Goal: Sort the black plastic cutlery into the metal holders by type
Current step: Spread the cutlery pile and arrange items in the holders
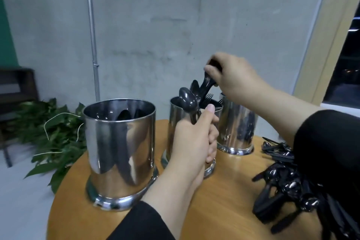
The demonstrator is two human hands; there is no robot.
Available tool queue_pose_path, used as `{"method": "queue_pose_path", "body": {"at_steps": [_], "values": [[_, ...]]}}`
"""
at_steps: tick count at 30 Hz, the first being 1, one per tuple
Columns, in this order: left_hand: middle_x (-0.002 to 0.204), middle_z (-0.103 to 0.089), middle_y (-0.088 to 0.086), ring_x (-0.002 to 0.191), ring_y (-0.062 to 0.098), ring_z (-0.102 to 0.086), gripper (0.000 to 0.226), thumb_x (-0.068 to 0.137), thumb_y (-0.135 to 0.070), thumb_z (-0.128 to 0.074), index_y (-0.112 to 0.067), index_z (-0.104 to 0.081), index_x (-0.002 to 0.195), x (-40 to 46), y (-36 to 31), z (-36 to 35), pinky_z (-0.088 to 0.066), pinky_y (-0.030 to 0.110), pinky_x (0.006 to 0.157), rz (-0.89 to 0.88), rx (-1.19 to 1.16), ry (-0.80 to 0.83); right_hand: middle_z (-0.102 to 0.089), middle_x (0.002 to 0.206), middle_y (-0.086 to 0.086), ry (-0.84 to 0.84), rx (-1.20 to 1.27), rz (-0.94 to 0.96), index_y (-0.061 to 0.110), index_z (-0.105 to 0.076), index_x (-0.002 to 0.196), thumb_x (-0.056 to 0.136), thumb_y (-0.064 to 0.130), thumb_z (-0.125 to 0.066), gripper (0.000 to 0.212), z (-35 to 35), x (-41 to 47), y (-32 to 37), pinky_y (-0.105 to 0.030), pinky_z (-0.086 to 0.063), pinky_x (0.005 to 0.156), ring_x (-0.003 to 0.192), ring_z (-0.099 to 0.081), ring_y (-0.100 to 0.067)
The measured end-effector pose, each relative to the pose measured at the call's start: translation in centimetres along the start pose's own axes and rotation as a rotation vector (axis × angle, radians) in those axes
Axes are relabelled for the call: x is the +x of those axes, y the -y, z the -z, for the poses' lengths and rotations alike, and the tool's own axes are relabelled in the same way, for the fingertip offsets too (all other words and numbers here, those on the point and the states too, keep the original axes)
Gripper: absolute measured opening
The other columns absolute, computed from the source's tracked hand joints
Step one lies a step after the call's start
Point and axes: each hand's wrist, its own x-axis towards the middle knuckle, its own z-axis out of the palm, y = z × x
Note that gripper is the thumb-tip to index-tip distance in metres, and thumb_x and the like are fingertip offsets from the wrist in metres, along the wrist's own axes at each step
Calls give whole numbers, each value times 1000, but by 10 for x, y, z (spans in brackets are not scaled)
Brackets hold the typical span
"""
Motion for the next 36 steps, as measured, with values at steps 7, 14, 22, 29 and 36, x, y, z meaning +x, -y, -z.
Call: {"method": "queue_pose_path", "body": {"at_steps": [7,14,22,29,36], "values": [[58,-36,-5,46,9,-28,26,104,-35,-57,-12,-68,98,3,-1,5,-22,22,40,45,-41,76,-69,88,-9,-123,134,35,12,-69,102,105,45,-44,41,11,-24,9,-36,-42,67,77,-59,-23],[60,-31,-2,45,10,-23,41,99,-51,-58,-12,-51,88,-5,-1,-3,-16,21,38,125,-33,288,-68,70,9,113,282,-16,19,-74,103,97,23,-66,11,40,-72,17,-8,-41,57,57,-58,2],[63,-40,-1,49,13,-22,52,92,-76,-35,-32,-61,82,-34,21,-37,-9,27,49,205,90,393,-68,61,0,72,136,-234,18,-72,90,96,27,-66,12,74,-142,-23,-27,-45,49,46,-52,-6],[55,-48,0,40,13,-37,48,103,-50,-45,-4,-59,105,-51,46,-57,-30,22,37,83,479,378,-69,57,-2,50,117,-363,20,-70,82,92,21,-63,12,72,-187,-44,-24,-47,50,46,-63,-9],[48,-54,-20,44,-3,-49,20,100,-39,-60,-25,-65,87,-47,56,-60,-30,16,45,-101,819,448,-74,68,-4,116,268,-459,11,-73,82,104,42,-48,45,70,-207,-41,-46,-61,73,65,-73,-18]]}}
